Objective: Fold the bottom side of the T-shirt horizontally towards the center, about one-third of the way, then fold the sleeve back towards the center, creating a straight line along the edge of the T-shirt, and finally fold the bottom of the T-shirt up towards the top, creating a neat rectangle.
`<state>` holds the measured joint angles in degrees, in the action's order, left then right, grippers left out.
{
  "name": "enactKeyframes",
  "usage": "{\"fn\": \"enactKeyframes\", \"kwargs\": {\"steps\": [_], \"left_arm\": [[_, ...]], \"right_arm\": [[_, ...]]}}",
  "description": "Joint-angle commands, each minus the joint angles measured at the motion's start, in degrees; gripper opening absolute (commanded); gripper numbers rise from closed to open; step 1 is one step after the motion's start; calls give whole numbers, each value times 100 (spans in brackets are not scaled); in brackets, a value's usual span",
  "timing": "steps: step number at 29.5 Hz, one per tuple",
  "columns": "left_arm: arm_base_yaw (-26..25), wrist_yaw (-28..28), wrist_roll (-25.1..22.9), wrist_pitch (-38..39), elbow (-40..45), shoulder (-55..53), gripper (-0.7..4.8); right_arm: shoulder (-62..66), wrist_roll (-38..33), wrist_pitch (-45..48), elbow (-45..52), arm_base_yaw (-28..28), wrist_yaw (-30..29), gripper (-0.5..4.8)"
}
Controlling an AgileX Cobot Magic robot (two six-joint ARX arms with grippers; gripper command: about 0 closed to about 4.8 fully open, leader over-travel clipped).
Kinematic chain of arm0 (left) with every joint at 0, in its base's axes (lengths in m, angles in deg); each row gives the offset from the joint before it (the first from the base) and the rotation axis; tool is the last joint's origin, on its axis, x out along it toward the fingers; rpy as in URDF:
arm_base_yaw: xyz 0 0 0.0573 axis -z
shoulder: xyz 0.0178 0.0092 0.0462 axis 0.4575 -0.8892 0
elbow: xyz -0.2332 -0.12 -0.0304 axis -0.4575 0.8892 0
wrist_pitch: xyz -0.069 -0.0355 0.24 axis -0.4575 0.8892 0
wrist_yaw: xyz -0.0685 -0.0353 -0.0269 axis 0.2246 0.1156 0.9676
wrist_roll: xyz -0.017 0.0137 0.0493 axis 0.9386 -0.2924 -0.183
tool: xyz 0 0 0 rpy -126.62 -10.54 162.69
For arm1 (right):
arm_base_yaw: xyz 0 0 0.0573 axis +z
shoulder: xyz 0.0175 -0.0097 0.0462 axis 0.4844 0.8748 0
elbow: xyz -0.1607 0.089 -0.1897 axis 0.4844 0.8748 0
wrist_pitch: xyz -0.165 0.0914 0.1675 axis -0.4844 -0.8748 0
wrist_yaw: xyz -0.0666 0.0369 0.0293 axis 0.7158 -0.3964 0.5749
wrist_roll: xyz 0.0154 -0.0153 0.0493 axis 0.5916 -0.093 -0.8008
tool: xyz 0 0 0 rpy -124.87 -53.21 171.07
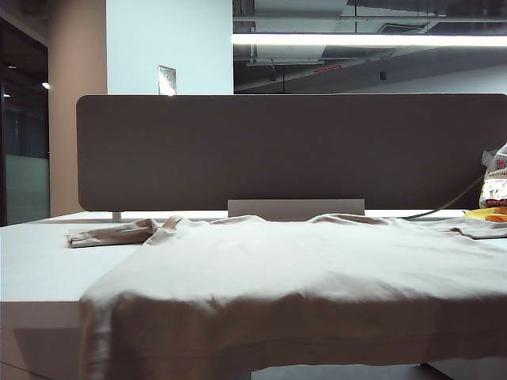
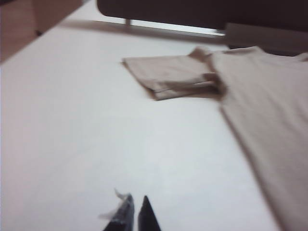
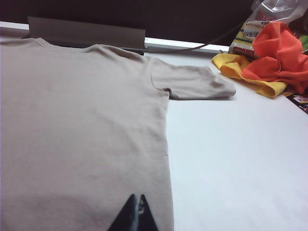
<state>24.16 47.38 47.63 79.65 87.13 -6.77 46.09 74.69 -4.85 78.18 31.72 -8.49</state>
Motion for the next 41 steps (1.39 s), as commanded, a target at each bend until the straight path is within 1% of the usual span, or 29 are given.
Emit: {"fn": "enactKeyframes", "kwargs": {"steps": [1,3,4,6,10,12,17,18,21,23,25,27,29,31,32,33,34,35,36,37,39,40,41], "left_arm": [[-2,369,542,-83,2,-2,22],[-2,402,949,-81,2,-2,22],[-2,407,1062,-94,2,-2,22],[-2,463,1222,-127,2,-2,23],[2,1029,1294,-74,-9,-2,31],[2,1054,1375,9,-11,-7,31],[7,1088,1423,221,-96,-90,41],[7,1143,1419,310,-177,-155,63],[42,1211,1423,348,-487,-533,68],[216,1139,1423,348,-811,-896,68],[509,887,1419,343,-1121,-1392,67],[970,739,1421,234,-1318,-2190,67],[1237,737,1429,48,-1318,-2761,67],[1615,734,1519,-149,-1316,-3635,69],[1705,734,1563,-219,-1316,-3877,86],[1786,737,1593,-348,-1316,-4164,119],[1827,743,1606,-476,-1316,-4439,158],[1836,765,1663,-525,-1316,-4621,189],[1836,763,1753,-562,-1316,-4819,221],[1836,791,1810,-562,-1316,-4937,240],[1836,863,1858,-553,-1314,-4996,248],[1836,1025,1878,-560,-1314,-4996,248],[1836,1152,1930,-568,-1314,-4996,248]], "right_arm": [[0,-212,210,22,7,-50,-5],[0,-542,214,22,7,-105,-5],[0,-765,216,22,7,-85,-5],[0,-997,216,22,7,-68,-5],[0,-1263,260,0,7,-57,-1],[0,-1438,262,-46,7,-11,-1],[111,-1480,201,-328,7,358,-4],[317,-1534,131,-498,7,529,-4],[1130,-1567,125,-962,7,577,-4],[1906,-1768,96,-1381,7,577,-4],[2653,-1869,-70,-1836,7,555,-4],[3429,-2065,-393,-2262,-11,562,-4],[3801,-2201,-507,-2365,-13,549,-4],[4214,-2302,-710,-2343,-13,466,-4],[4299,-2302,-761,-2337,-26,422,-4],[4424,-2302,-791,-2330,-42,372,1],[4548,-2302,-800,-2328,-42,264,12],[4653,-2312,-787,-2330,-42,177,47],[4804,-2328,-778,-2328,-52,140,107],[4977,-2330,-782,-2328,-118,48,165],[5206,-2347,-785,-2321,-247,-103,223],[5401,-2422,-798,-2319,-393,-208,256],[5534,-2446,-793,-2319,-516,-291,276]]}}
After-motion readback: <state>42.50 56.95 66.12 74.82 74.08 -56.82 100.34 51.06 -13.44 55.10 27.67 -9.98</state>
